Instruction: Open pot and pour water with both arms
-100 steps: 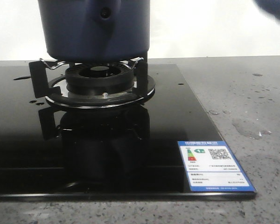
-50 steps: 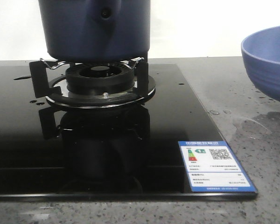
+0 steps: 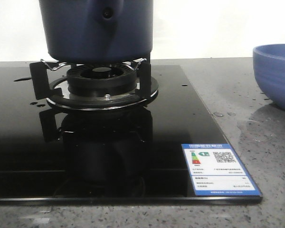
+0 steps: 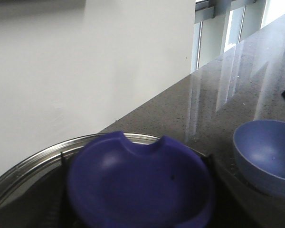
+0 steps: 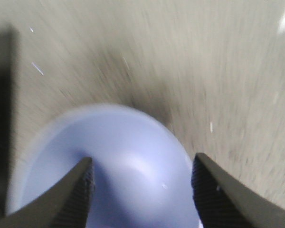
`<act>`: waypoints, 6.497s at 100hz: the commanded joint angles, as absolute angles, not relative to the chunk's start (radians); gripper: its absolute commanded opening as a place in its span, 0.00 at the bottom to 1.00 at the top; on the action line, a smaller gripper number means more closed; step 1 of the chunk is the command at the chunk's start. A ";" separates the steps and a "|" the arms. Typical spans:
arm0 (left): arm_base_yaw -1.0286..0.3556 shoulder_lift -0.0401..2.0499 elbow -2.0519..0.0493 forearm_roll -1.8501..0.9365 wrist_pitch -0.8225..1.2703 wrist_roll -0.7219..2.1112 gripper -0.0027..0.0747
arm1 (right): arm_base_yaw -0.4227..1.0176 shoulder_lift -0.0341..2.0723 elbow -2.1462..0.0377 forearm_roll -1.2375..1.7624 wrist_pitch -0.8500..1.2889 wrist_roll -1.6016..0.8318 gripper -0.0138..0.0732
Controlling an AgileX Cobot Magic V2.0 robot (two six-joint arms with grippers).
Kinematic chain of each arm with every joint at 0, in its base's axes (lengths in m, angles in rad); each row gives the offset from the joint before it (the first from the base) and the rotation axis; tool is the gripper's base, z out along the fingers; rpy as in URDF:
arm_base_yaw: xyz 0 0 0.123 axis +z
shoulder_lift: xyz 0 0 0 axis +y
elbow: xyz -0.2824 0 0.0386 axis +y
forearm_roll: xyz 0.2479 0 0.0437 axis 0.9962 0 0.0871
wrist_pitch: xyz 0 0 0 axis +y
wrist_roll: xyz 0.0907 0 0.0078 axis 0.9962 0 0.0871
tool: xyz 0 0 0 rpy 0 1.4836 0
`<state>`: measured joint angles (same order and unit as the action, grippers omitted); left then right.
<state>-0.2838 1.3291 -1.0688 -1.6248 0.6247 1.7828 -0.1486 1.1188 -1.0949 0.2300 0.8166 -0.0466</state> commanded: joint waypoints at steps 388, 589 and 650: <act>-0.357 0.475 -0.386 -1.665 0.296 1.687 0.01 | -0.044 0.011 -0.371 0.272 0.366 -0.385 0.08; -0.030 -0.032 0.032 -0.038 0.296 0.123 0.01 | -0.044 0.011 -0.371 0.272 0.366 -0.385 0.08; -0.030 -0.032 0.032 -0.038 0.296 0.123 0.01 | -0.044 -0.027 -0.012 -0.097 0.104 0.076 0.08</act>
<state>-0.0303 -0.0046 0.0035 -0.0250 0.3359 0.1300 -0.0462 -0.0108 -0.0572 -0.0399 0.2458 -0.0155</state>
